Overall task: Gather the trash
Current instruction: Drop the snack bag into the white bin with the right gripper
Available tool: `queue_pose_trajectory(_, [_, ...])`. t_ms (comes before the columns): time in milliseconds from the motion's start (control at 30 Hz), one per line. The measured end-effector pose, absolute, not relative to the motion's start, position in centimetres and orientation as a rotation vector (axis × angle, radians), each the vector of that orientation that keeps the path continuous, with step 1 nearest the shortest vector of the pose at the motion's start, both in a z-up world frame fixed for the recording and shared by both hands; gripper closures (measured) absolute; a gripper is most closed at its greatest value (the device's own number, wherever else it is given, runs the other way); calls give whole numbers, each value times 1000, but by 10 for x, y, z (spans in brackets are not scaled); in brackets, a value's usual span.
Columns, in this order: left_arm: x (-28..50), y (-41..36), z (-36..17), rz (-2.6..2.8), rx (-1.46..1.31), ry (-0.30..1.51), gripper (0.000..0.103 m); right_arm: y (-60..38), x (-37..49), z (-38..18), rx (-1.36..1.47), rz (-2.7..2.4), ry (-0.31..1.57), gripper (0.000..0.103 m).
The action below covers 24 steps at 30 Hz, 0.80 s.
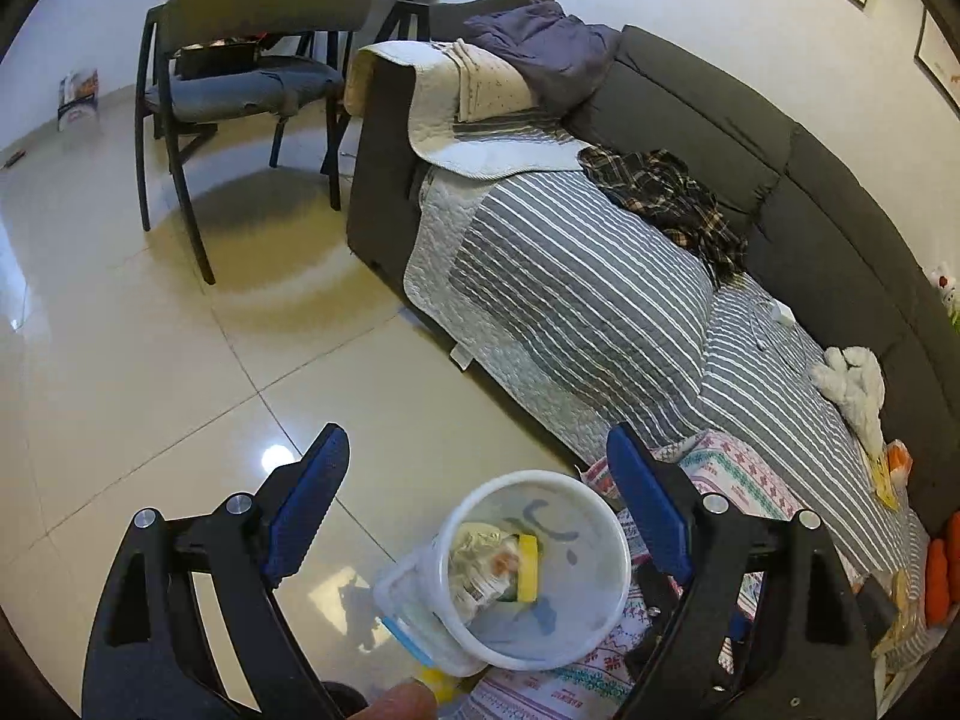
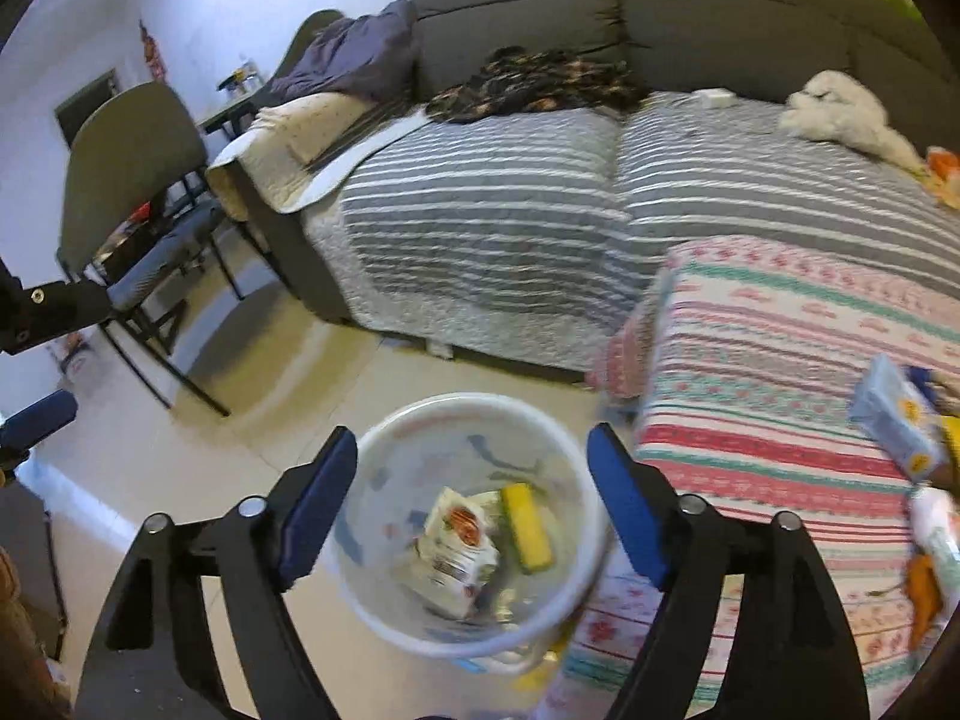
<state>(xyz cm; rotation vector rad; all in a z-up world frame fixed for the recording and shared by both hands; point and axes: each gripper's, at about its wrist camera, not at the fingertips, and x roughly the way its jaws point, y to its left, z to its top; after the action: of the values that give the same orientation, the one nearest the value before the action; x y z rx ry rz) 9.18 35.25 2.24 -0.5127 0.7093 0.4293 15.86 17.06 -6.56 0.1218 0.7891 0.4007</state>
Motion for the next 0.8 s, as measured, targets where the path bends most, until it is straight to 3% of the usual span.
queue_pose_trajectory(133, [95,339,23,398,-495,723,17,145,155,-61,107,330,780,18])
queue_pose_trajectory(800, [133,189,2,217,-218,818,14,-25,133,-46,83,36,699,17])
